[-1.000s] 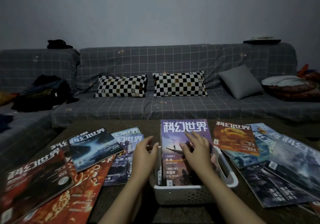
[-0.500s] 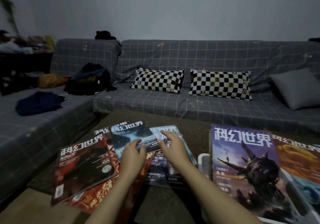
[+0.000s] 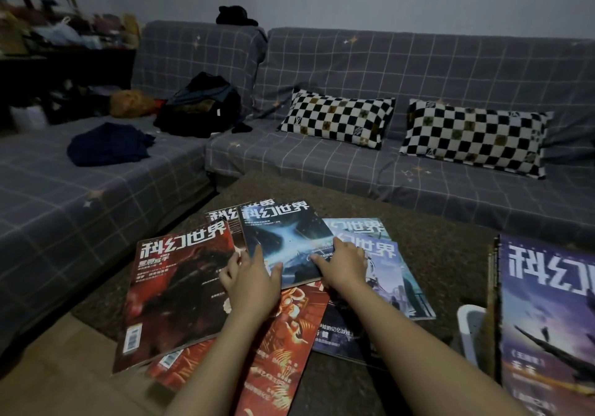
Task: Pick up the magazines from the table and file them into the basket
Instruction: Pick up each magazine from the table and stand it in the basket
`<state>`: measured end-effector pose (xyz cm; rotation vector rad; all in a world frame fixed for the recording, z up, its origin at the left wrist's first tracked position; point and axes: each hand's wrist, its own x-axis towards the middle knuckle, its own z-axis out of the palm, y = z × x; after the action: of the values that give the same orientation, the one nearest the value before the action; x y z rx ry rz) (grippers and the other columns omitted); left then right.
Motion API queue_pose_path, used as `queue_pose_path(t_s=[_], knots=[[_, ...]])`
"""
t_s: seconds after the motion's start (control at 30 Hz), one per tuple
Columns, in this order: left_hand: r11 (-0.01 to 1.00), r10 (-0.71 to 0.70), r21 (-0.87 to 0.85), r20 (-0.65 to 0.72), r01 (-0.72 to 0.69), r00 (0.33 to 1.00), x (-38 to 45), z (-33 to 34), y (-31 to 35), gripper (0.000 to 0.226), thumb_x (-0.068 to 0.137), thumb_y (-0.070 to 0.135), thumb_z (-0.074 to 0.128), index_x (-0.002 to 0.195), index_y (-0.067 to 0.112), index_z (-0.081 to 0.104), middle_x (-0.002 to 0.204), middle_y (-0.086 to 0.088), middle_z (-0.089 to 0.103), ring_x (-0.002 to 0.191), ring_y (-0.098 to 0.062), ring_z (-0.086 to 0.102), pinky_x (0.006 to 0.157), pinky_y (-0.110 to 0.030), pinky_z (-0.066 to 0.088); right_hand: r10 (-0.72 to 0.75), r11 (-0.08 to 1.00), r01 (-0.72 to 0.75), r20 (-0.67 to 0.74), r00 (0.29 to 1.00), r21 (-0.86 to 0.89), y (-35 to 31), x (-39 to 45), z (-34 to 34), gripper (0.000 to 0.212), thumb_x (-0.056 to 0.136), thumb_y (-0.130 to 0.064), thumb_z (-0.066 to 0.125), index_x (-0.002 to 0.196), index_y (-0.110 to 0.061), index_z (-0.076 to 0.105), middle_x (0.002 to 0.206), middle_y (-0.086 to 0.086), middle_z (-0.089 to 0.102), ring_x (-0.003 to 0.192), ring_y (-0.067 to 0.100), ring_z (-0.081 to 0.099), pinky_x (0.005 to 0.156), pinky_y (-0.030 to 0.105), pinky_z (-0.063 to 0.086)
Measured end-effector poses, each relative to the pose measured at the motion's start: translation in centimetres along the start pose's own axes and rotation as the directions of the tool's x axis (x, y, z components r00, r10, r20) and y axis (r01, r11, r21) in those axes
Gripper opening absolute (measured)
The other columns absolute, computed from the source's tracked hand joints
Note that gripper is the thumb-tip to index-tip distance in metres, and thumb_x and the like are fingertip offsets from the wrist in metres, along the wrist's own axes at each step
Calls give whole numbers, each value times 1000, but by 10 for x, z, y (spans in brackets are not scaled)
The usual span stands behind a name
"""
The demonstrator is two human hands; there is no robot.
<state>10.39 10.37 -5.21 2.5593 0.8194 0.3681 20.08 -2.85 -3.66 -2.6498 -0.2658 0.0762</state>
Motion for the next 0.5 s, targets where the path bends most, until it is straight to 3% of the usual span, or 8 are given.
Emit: queue_pose_path(t_s=[0.13, 0.3, 0.4, 0.5], knots=[[982, -48, -185, -79, 32, 996, 3, -1, 6, 65, 88, 42, 56, 145, 22, 32, 141, -3, 48, 134, -24, 34, 109, -42, 15, 103, 994, -104, 27, 994, 26, -1, 4, -3, 80, 76, -58, 63, 135, -8, 38, 139, 17, 38, 128, 35, 34, 100, 41, 35], [791, -135, -606, -31, 89, 990, -9, -12, 9, 61, 89, 17, 61, 144, 15, 35, 140, -8, 50, 128, -26, 44, 103, -35, 38, 192, 961, -202, 69, 979, 191, -2, -4, -19, 44, 83, -37, 66, 109, -5, 53, 127, 20, 50, 110, 35, 54, 77, 31, 41], [686, -134, -725, -40, 63, 990, -24, -25, 15, 51, 91, 9, 57, 139, 15, 43, 136, -5, 54, 118, -19, 53, 88, -26, 44, 199, 938, -212, 75, 977, 273, -4, -19, -35, 40, 89, -27, 59, 117, -2, 45, 123, 18, 57, 110, 34, 56, 78, 31, 42], [614, -105, -789, -59, 18, 993, -41, -42, 24, 51, 90, 8, 58, 138, 19, 45, 137, -3, 53, 121, -20, 53, 94, -31, 46, 189, 912, -187, 31, 981, 365, -3, -41, -57, 44, 91, -25, 55, 126, -3, 39, 125, 18, 56, 113, 35, 54, 84, 35, 43]])
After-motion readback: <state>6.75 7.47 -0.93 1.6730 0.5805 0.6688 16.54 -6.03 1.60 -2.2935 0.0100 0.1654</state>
